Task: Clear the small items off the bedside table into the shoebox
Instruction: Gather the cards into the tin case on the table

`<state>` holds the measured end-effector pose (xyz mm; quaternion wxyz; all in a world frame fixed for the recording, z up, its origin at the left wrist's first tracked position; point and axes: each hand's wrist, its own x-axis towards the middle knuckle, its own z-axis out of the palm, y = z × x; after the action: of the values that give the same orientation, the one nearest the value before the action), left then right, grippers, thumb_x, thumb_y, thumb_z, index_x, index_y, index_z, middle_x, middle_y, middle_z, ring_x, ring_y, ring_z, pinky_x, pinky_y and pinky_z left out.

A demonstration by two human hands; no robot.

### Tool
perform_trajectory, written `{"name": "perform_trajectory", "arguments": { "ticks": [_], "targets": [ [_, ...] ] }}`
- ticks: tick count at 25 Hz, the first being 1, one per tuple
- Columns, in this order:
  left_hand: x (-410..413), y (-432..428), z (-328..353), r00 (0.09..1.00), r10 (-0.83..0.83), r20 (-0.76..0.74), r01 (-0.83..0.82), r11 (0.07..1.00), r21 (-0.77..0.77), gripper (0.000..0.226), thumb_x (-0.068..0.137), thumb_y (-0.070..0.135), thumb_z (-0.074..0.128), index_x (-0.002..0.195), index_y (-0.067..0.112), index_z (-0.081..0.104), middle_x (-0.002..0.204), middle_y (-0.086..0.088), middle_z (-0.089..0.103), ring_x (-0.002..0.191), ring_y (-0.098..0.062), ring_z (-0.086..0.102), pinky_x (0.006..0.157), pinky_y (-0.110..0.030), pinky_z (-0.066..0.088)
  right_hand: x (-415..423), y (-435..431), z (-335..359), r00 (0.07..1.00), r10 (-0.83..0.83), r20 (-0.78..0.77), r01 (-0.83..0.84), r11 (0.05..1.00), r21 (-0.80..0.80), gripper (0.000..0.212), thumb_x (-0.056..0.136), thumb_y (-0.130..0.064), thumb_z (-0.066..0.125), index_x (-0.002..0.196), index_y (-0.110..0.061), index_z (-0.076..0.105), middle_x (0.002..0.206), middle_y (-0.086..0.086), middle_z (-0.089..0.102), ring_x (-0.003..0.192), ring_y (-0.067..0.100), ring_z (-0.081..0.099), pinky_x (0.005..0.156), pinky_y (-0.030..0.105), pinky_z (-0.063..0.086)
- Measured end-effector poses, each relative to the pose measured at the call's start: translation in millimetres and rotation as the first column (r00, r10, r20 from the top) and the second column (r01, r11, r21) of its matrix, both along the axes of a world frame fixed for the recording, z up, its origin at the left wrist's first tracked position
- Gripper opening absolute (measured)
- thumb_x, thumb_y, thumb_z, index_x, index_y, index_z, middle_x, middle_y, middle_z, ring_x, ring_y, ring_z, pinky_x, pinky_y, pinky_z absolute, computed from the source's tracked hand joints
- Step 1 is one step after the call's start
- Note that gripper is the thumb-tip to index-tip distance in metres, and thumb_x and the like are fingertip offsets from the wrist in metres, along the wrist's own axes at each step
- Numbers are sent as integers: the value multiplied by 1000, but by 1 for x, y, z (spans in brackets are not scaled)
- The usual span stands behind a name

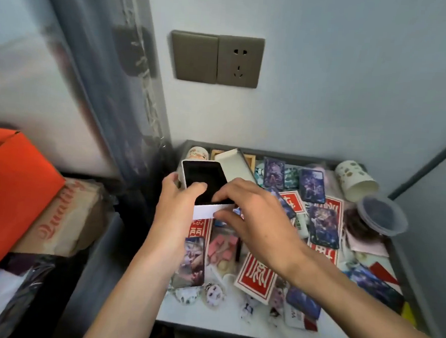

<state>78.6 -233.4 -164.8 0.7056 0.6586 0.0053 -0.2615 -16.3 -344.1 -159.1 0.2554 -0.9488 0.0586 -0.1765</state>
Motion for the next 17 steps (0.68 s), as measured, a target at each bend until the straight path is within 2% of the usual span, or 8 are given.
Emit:
{"name": "perform_trajectory", "arguments": {
  "ticks": [3, 5, 6, 7, 9, 10, 13, 17],
  "targets": [
    [-2, -11, 0, 998, -49, -37, 45, 994, -101, 25, 90, 1, 52, 109, 10, 64, 88, -17, 68, 73, -28, 66, 69, -38, 53, -5, -31, 3, 1000, 7, 26, -11, 988, 155, 20, 91, -41, 60, 108, -31, 66, 113, -20, 58, 101, -5, 56, 85, 15, 47],
    [4, -15, -2, 998, 6, -57, -12, 996, -93, 24, 91, -1, 50, 103, 12, 65, 87, -15, 69, 70, -27, 65, 67, -36, 51, 12, -71, -1, 972, -230, 50, 204, 928, 310, 23, 92, -43, 59, 108, -28, 66, 110, -16, 63, 95, -3, 60, 82, 20, 51],
    [5, -16, -1, 997, 23, -68, -30, 994, -100, 23, 91, -1, 51, 103, 12, 65, 87, -14, 69, 68, -25, 66, 65, -35, 51, 24, -95, -5, 936, -349, -42, 347, 900, 264, 25, 91, -40, 62, 111, -24, 65, 111, -10, 66, 96, 1, 61, 84, 28, 54],
    [4, -18, 1, 996, 23, -85, -33, 992, -118, 23, 91, -1, 52, 104, 13, 65, 86, -12, 70, 65, -23, 67, 61, -32, 53, 35, -118, -10, 881, -431, -193, 458, 880, 125, 33, 89, -37, 66, 116, -18, 63, 115, -1, 66, 100, 11, 62, 88, 35, 54],
    [4, -23, 0, 991, -4, -131, -17, 987, -157, 22, 92, 2, 54, 108, 13, 64, 83, -7, 73, 60, -16, 70, 50, -26, 54, 56, -150, -25, 730, -513, -451, 499, 852, -160, 50, 85, -42, 70, 122, -11, 56, 119, 10, 65, 106, 26, 59, 92, 43, 51],
    [2, -24, 0, 988, -13, -154, -13, 985, -170, 21, 92, 5, 55, 109, 13, 64, 82, -6, 74, 59, -14, 71, 48, -25, 54, 63, -158, -33, 672, -542, -505, 484, 837, -255, 55, 83, -47, 70, 122, -11, 53, 117, 12, 64, 106, 30, 58, 91, 42, 49],
    [4, -31, -2, 982, -18, -190, -21, 980, -200, 17, 93, 10, 58, 108, 14, 63, 77, -3, 75, 61, -14, 73, 47, -24, 55, 79, -171, -48, 639, -595, -488, 482, 804, -349, 64, 77, -57, 71, 122, -15, 51, 117, 11, 64, 112, 33, 54, 93, 40, 41],
    [5, -38, -1, 980, -30, -197, -9, 981, -194, 15, 93, 11, 59, 107, 16, 62, 75, 0, 75, 62, -13, 73, 49, -26, 56, 90, -171, -50, 708, -563, -428, 510, 825, -242, 59, 76, -44, 78, 122, -19, 51, 116, 6, 65, 113, 29, 55, 94, 41, 31]
  ]
}}
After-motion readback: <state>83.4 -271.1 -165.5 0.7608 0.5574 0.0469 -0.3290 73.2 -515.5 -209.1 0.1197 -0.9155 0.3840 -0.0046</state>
